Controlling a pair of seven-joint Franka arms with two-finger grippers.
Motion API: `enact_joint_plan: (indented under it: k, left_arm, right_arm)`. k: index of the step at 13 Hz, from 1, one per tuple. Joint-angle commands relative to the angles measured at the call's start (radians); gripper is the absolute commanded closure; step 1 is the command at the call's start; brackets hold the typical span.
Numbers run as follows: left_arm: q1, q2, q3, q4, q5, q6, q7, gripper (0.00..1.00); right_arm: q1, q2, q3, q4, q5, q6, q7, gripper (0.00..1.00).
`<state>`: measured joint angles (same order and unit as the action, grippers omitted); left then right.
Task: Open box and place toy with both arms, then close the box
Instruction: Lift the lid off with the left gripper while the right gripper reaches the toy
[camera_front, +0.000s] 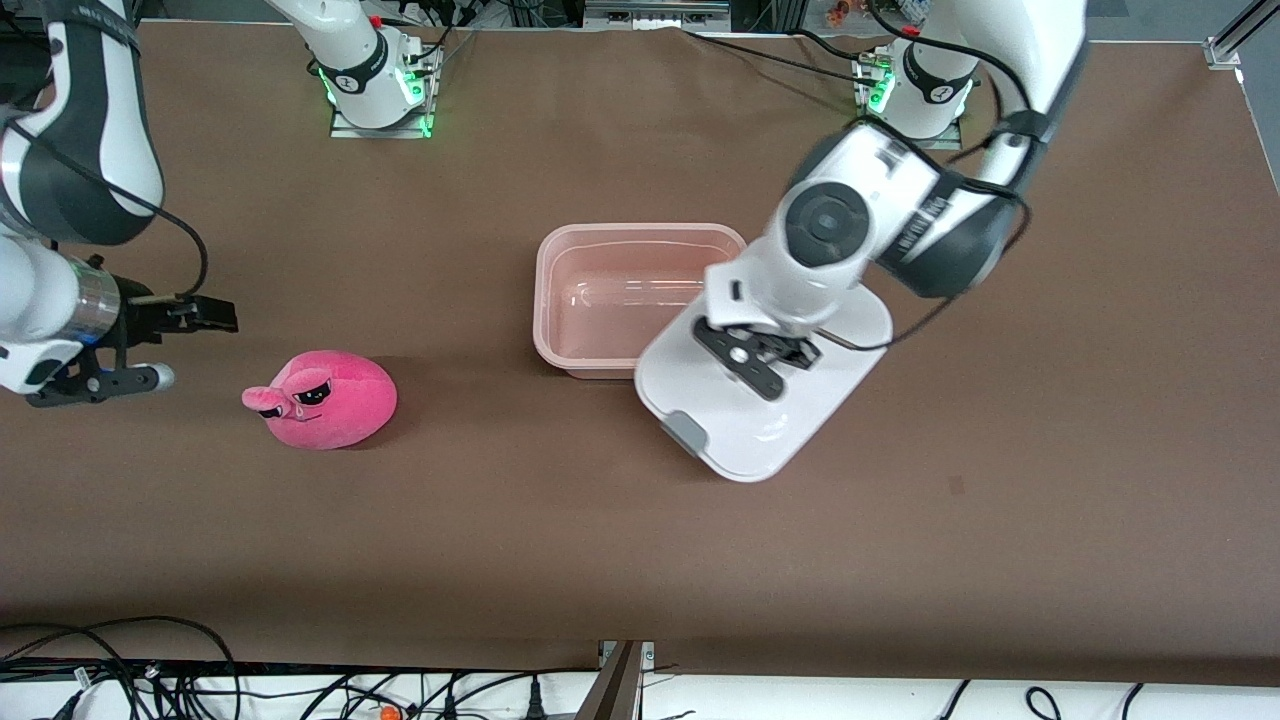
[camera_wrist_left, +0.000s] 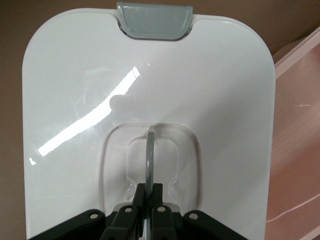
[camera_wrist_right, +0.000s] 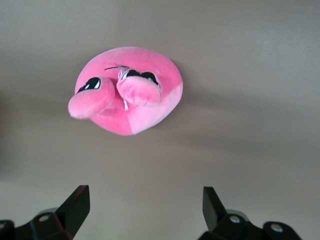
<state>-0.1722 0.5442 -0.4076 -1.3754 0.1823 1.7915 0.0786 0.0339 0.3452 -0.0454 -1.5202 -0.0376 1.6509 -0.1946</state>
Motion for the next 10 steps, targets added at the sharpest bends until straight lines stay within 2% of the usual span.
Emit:
enact_joint_plan:
  k: [1, 3, 5, 7, 10]
  left_arm:
    - [0.094, -0.009, -0.01, 0.012, -0.021, -0.037, 0.016, 1.0]
    - [0.169, -0.007, -0.01, 0.01, -0.021, -0.037, 0.08, 1.0]
    - [0.236, -0.007, -0.008, 0.012, -0.026, -0.037, 0.14, 1.0]
    - [0.314, -0.009, -0.01, 0.01, -0.029, -0.04, 0.177, 1.0]
    - [0.373, -0.009, -0.008, 0.01, -0.027, -0.084, 0.178, 1.0]
  right_arm:
    - [0.014, 0.041, 0.007, -0.036, 0.002, 0.081, -0.042, 0.0]
    - [0.026, 0.044, 0.009, -0.122, 0.022, 0.194, -0.042, 0.0]
    - [0.026, 0.043, 0.041, -0.172, 0.028, 0.266, -0.042, 0.0]
    - [0.026, 0.044, 0.053, -0.196, 0.028, 0.297, -0.049, 0.0]
    - [0.026, 0.04, 0.055, -0.241, 0.028, 0.348, -0.074, 0.0]
